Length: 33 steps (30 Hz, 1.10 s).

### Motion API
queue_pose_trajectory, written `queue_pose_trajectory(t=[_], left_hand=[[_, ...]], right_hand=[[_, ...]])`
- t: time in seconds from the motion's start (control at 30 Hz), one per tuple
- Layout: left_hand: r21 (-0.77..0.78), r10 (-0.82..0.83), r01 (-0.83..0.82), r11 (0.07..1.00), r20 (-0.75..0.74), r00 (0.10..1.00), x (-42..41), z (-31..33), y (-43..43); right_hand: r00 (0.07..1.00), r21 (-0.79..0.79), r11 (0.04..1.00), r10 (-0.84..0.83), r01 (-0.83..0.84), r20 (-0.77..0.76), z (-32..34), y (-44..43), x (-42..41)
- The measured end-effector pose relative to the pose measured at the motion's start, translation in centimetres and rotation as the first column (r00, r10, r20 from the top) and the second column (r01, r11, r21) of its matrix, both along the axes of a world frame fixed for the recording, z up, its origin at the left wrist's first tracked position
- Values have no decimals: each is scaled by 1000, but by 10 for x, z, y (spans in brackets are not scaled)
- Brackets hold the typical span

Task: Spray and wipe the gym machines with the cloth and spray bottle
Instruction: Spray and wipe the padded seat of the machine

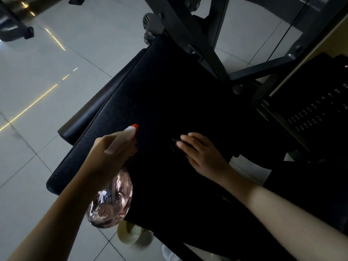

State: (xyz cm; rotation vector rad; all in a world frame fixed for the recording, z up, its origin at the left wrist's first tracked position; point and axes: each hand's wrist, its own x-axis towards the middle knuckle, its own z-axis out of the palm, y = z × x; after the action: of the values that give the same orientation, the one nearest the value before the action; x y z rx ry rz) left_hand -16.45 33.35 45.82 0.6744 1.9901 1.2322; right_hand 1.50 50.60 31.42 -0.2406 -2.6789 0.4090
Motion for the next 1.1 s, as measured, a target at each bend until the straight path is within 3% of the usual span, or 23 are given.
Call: queue_pose_trajectory(t=[0.1, 0.2, 0.27, 0.33, 0.37, 0.4, 0.47, 0.53, 0.57, 0.63, 0.7, 0.8, 0.87, 0.9, 0.97, 1.0, 1.03, 1.1], left_hand=[[-29, -44, 41, 999, -100, 994, -7, 2, 16], [-23, -5, 1, 1000, -144, 989, -5, 1, 25], [-19, -19, 16, 1000, -179, 984, 0, -1, 27], [-20, -34, 31, 999, -176, 984, 3, -2, 28], [-23, -34, 30, 999, -164, 986, 4, -2, 29], [-29, -33, 29, 999, -153, 988, 4, -3, 30], [-59, -39, 29, 998, -170, 985, 2, -3, 33], [-68, -35, 21, 997, -208, 978, 1, -5, 34], [-67, -29, 15, 998, -218, 976, 0, -5, 34], [-77, -31, 15, 997, -213, 977, 1, -6, 33], [-84, -47, 30, 996, -204, 978, 1, -6, 33], [-95, -66, 43, 995, -252, 965, 0, -5, 33], [-84, -61, 41, 996, -256, 965, -2, -6, 31], [-75, -53, 36, 997, -249, 967, -3, -7, 30], [-68, -38, 22, 997, -234, 972, -3, -6, 30], [-65, -32, 18, 998, -220, 975, -3, -6, 30], [-66, -33, 20, 998, -207, 978, -2, -6, 31], [-80, -45, 30, 996, -199, 979, -1, -7, 33]], right_hand=[[994, 81, 993, 86, -92, 69, -4, 40, 24], [986, -26, 986, -164, 164, 29, -3, 69, 17], [883, -247, 852, -468, 462, 36, 8, 65, -6], [681, -428, 578, -720, 694, 132, 22, 48, -39], [613, -451, 493, -772, 744, 168, 28, 36, -54], [601, -449, 487, -784, 749, 154, 33, 23, -66], [737, -389, 666, -675, 636, 48, 33, -4, -77], [933, -245, 907, -358, 343, -17, 29, -23, -66], [987, -162, 974, -162, 159, -7, 26, -25, -55], [985, 3, 988, 153, -154, 80, 19, -12, -32], [956, 84, 957, 265, -277, 130, 14, 18, -21], [986, 51, 987, 151, -155, 74, 14, 62, -29], [995, -64, 993, -101, 101, 3, 20, 69, -51], [957, -162, 947, -288, 278, -39, 25, 63, -66], [804, -346, 761, -594, 548, -33, 31, 39, -94], [760, -382, 707, -649, 595, -16, 35, 25, -104], [764, -380, 712, -645, 590, -21, 37, 11, -108], [887, -303, 850, -461, 430, -35, 36, -4, -96]])
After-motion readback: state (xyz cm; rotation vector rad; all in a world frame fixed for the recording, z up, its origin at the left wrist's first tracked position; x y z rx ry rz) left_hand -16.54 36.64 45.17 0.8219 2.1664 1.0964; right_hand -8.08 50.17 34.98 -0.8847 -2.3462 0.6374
